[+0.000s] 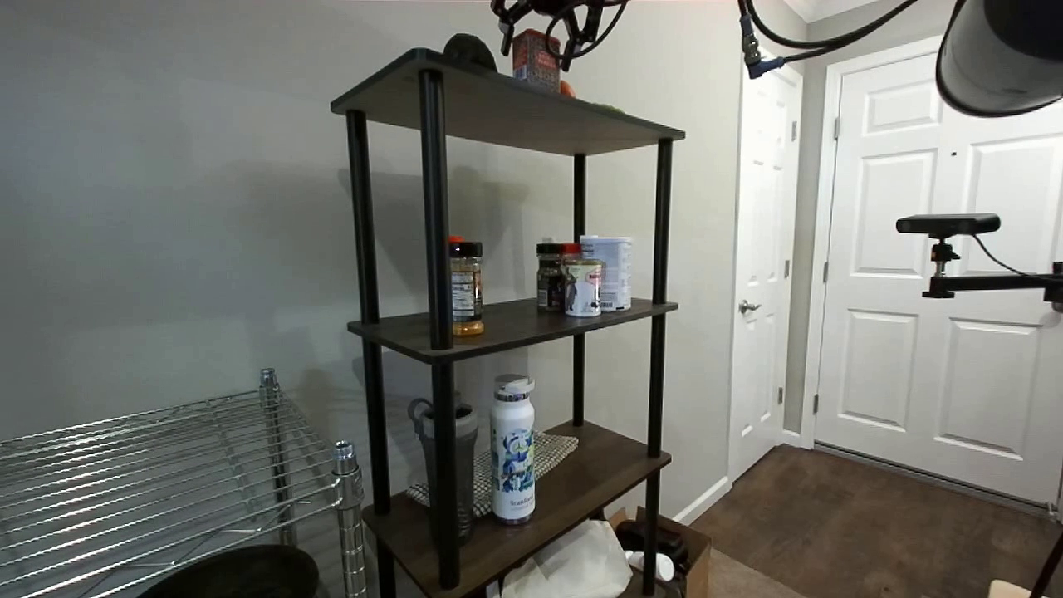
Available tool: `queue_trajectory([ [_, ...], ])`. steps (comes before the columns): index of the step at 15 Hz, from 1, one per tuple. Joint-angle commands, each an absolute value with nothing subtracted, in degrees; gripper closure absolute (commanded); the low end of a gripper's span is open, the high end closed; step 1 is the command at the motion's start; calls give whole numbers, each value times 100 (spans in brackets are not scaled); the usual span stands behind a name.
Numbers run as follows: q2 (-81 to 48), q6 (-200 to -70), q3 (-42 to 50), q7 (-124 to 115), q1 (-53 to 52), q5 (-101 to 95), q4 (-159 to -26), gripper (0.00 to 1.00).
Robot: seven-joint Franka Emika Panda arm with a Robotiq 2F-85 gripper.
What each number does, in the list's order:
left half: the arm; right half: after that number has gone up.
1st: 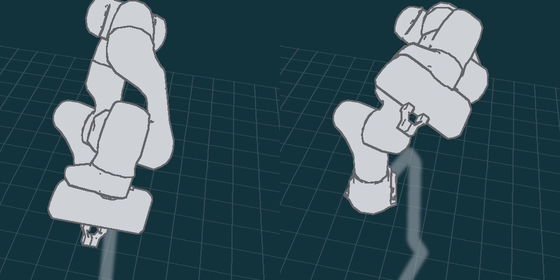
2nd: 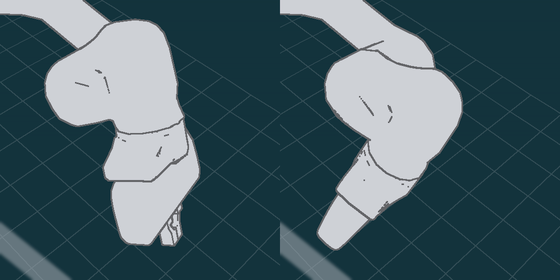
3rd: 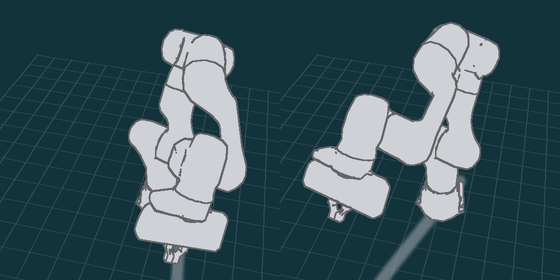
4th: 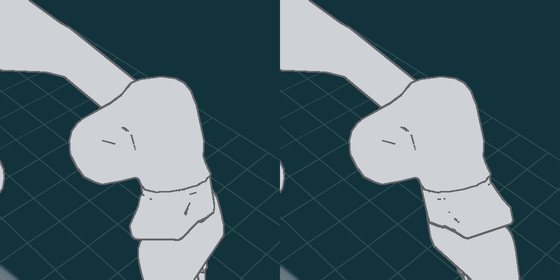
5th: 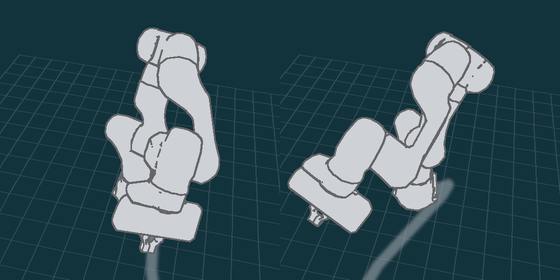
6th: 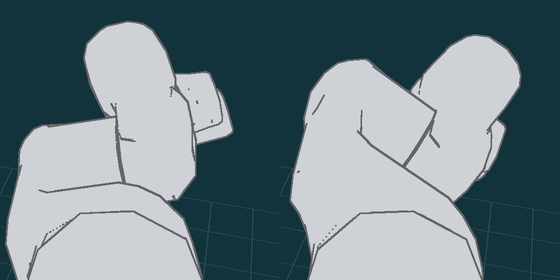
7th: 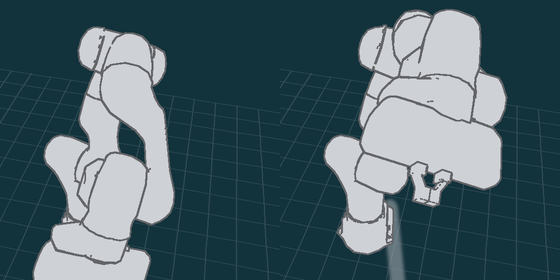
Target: Shift the container with the lid to the bottom shelf
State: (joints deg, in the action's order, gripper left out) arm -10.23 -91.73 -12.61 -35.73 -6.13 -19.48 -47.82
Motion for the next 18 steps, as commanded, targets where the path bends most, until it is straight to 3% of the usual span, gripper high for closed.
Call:
queue_trajectory([
  [1,-1139,-9141,-1263,-3717,-637,-1932,-4608,0],
  [2,-1149,-9164,-1268,-3710,-640,-1923,-4597,25],
  [3,-1159,-9165,-1268,-3707,-645,-1935,-4587,27],
  [6,-1146,-9163,-1264,-3718,-642,-1933,-4569,47],
  [18,-618,-9248,-1236,-3695,-573,-1899,-5024,48],
])
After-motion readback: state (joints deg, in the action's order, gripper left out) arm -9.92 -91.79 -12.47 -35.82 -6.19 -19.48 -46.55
